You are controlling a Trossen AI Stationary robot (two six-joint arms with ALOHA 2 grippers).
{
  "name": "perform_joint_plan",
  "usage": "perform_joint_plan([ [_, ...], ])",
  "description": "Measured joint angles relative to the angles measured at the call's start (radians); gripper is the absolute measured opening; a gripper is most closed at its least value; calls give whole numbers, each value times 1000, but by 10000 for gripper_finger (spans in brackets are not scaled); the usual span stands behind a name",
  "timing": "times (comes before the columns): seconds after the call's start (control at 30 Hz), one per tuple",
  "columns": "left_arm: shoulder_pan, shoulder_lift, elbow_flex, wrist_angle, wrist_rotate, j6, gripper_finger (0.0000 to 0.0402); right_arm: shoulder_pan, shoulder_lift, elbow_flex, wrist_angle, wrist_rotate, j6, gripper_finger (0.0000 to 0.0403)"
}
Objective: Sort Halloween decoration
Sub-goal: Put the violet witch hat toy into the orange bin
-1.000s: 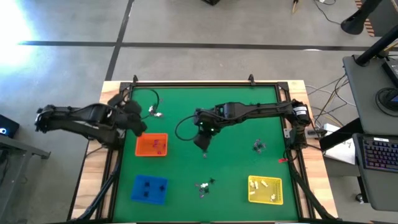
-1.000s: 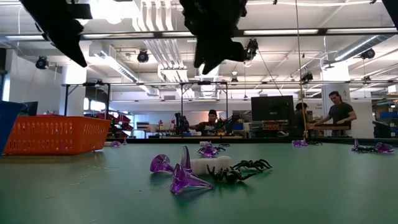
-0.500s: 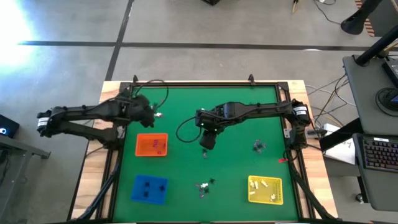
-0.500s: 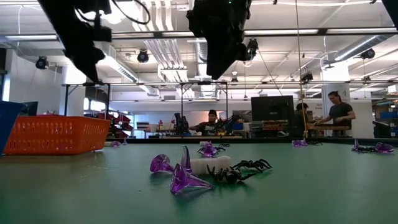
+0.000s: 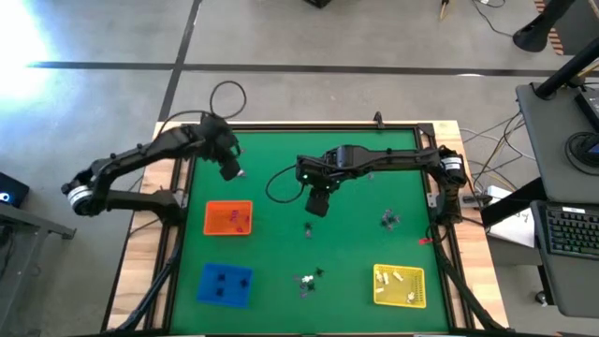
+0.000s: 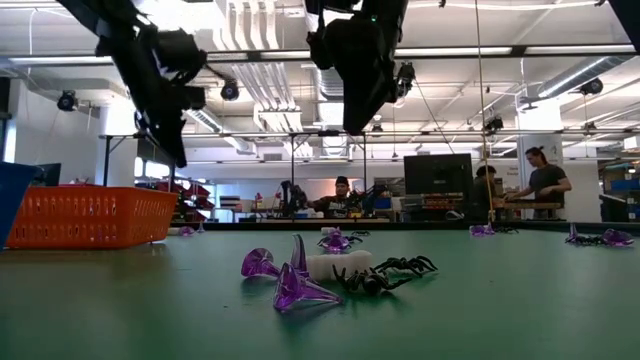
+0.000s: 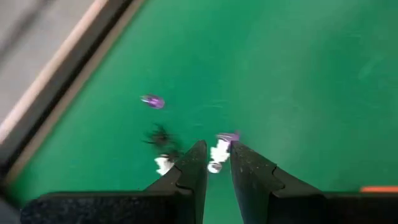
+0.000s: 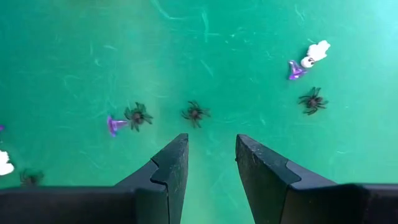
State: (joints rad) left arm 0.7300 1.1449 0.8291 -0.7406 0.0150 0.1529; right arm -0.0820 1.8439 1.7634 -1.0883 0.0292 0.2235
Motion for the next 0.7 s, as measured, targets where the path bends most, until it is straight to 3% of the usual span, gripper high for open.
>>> perform_joint_plan([
  [0.2, 112, 113, 2, -3, 264, 87, 62, -6, 0, -1, 2, -1, -6, 128],
  [0.7, 109, 353, 10, 1, 272, 243, 73, -6, 5, -2, 5, -1, -6, 128],
])
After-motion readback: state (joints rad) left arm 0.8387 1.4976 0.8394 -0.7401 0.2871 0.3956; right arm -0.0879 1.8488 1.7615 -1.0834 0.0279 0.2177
